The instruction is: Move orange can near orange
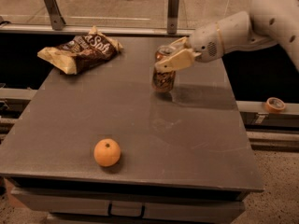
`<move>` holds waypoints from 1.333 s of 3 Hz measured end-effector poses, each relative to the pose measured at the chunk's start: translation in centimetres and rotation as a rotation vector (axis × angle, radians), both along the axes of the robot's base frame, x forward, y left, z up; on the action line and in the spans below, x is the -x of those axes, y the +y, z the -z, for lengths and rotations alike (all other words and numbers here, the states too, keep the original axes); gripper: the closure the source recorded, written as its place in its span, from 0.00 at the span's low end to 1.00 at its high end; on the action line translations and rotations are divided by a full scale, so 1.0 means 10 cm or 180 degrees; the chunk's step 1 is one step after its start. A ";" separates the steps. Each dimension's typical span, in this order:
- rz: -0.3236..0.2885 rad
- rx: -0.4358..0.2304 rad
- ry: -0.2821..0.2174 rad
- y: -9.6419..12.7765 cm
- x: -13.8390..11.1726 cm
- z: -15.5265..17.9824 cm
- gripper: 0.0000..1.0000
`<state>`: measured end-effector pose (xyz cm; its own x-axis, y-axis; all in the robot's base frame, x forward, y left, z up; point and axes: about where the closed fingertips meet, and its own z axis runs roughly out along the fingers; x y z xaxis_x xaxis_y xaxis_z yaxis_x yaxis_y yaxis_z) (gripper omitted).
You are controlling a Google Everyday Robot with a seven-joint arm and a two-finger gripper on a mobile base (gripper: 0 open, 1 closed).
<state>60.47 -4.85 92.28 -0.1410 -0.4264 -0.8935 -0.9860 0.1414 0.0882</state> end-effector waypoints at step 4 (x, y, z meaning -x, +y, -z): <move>-0.0712 0.0110 0.0001 1.08 1.18 0.06 0.82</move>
Offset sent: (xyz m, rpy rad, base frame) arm -0.1142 0.1291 -0.0087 0.0031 0.0400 0.2888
